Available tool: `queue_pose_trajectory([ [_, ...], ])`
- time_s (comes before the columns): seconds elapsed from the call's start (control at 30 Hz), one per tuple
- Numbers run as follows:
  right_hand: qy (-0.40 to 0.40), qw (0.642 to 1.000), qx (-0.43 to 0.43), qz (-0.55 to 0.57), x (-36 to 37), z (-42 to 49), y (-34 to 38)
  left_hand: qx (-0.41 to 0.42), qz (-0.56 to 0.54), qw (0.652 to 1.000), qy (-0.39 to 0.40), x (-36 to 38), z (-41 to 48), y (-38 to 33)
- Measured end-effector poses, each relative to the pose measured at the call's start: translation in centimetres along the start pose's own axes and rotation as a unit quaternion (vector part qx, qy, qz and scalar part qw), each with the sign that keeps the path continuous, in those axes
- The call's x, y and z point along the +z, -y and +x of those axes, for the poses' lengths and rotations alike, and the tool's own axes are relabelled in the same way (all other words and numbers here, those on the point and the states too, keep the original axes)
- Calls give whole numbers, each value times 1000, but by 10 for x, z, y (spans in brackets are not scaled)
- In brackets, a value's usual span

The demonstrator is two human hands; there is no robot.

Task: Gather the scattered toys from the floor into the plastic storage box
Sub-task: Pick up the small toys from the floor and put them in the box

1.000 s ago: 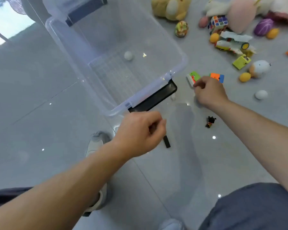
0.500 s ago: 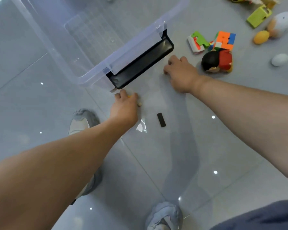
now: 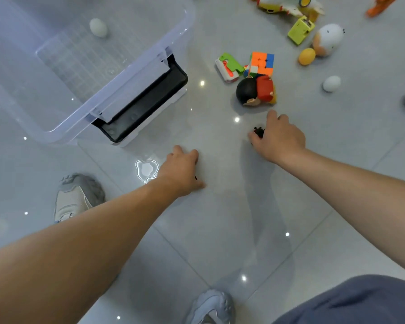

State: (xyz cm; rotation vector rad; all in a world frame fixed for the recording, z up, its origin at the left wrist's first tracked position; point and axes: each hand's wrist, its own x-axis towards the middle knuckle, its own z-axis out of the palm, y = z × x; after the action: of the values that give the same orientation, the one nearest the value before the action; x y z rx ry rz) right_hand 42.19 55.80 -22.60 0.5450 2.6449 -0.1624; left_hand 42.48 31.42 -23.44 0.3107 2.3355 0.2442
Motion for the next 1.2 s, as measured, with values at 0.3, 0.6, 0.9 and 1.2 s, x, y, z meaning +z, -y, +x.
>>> queue_pose_trajectory([
  [0.3,87,990,-74,79,14,3,-2,-24,20,999,-31,19,-3,-8],
  [0.6,254,909,-14,330,-67,-13,27,-13,-187,982,17,-57,-29,-43],
  [0.9,-72,850,-333,402,-240,-27,155,-13,-220,948,-229,-283,-98,-4],
  [1.2,38,913,-384,-132,-181,12,258,-147,-201,968,-13,-230,-24,81],
])
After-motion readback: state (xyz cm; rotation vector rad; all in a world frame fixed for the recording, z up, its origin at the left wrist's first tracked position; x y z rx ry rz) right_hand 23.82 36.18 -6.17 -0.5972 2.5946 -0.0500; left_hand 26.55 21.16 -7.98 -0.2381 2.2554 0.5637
